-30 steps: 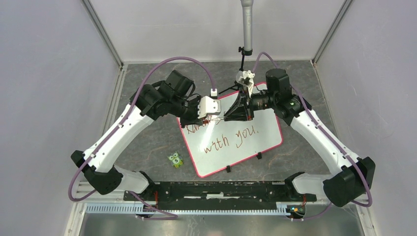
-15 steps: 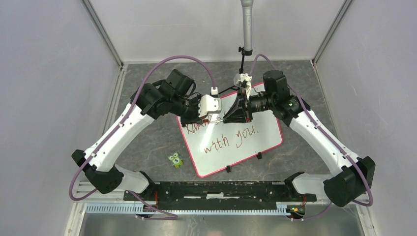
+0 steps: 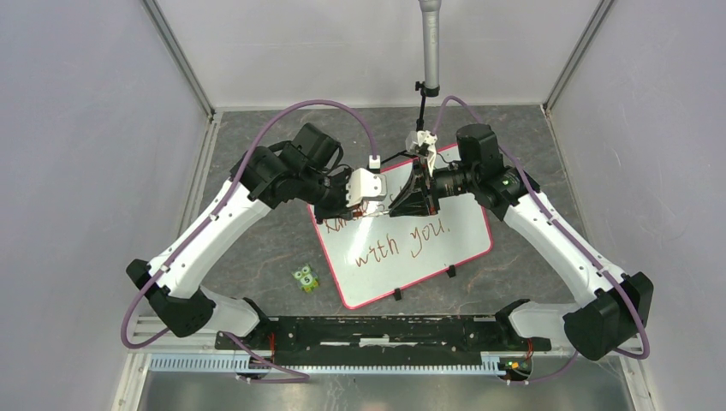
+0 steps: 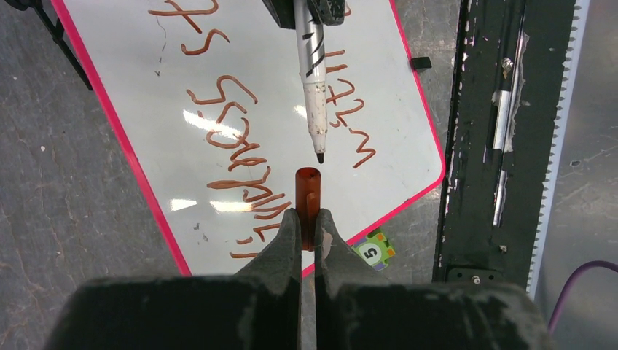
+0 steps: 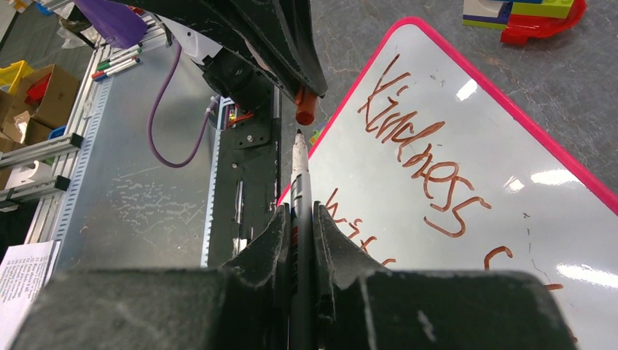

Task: Write a sentence on the whiteboard
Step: Insert the whiteboard marker without the cap into the pen cap.

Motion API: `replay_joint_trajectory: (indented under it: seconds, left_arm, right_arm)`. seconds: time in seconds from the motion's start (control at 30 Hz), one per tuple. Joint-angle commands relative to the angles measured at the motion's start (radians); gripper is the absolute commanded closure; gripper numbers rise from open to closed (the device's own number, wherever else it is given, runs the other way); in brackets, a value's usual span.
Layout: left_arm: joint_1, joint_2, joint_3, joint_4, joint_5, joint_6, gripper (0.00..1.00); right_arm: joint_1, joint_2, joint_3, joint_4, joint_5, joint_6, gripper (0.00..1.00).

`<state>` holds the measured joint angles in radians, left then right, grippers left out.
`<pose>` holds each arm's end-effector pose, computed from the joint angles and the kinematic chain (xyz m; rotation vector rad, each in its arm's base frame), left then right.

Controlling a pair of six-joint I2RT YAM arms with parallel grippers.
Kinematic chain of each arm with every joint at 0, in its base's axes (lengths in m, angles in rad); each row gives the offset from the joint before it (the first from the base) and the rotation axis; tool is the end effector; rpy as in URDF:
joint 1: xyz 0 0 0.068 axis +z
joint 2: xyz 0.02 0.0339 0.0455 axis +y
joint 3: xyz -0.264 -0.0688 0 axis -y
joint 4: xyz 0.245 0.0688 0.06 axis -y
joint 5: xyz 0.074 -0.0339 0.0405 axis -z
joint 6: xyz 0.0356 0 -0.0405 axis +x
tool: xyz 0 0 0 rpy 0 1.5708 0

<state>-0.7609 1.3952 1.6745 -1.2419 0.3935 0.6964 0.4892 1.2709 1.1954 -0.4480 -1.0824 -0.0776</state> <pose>0.1745 -0.1850 0.4109 1.7809 1.7606 -0.5232 0.2230 0.1543 0.3617 -1.1907 1.6768 1.3724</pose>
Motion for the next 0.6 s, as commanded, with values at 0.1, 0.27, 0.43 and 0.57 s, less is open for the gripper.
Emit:
replay_joint_trajectory:
  seconds: [0.1, 0.27, 0.43, 0.57]
  left_arm:
    - [-0.005, -0.023, 0.004, -0.021, 0.015, -0.001, 0.98]
    - [-0.006, -0.011, 0.014, -0.022, 0.028, -0.004, 0.98]
    - [-0.008, 0.0, 0.02, -0.021, 0.027, -0.006, 0.98]
    - [-0.012, 0.008, 0.032, -0.022, 0.031, -0.008, 0.98]
  right_arm:
    - [0.005, -0.016, 0.04, 0.005, 0.001, -0.012, 1.0]
    - [0.008, -0.011, 0.041, 0.015, -0.004, -0.002, 1.0]
    - [0.012, -0.011, 0.041, 0.02, -0.005, 0.001, 1.0]
    - [0.016, -0.009, 0.041, 0.024, -0.003, 0.004, 1.0]
